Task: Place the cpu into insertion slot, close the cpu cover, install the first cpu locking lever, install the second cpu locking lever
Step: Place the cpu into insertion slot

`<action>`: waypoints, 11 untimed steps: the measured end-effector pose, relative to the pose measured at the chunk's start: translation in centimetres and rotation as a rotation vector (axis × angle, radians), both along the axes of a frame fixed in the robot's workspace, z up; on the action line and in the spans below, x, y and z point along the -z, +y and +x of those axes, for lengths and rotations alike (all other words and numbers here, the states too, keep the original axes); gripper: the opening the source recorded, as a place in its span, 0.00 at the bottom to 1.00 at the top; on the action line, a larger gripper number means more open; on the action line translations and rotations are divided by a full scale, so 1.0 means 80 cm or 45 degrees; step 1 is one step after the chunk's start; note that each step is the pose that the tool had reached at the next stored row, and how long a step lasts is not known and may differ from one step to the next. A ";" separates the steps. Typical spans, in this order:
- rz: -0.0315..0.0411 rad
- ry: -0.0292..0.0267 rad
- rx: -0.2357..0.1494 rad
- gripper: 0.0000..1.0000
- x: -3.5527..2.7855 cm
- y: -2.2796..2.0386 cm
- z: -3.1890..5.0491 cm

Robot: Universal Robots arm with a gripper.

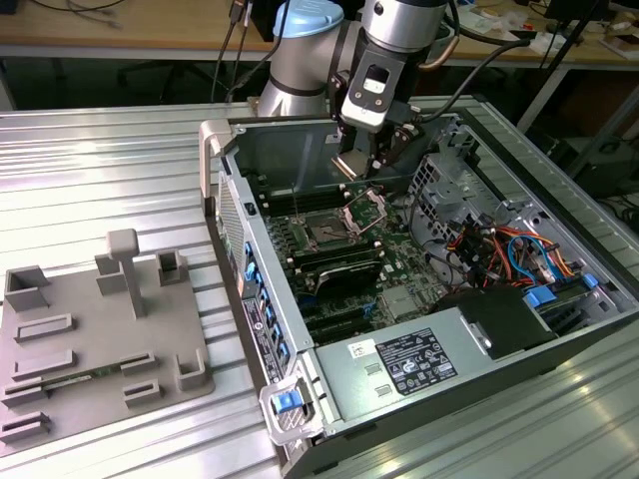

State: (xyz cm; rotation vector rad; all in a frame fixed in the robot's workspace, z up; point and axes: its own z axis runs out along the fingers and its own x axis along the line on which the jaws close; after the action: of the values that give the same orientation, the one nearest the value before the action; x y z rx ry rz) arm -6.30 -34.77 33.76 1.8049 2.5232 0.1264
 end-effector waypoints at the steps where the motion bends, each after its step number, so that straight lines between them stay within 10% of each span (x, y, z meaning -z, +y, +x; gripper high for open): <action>1: -0.0002 0.0000 0.000 0.55 0.0000 0.0000 0.000; 11: -0.0024 0.0031 0.061 0.55 0.0031 0.0000 0.000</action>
State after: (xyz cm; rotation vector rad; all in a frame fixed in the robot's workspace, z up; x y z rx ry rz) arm -6.32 -34.77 33.51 1.8646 2.4783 0.1203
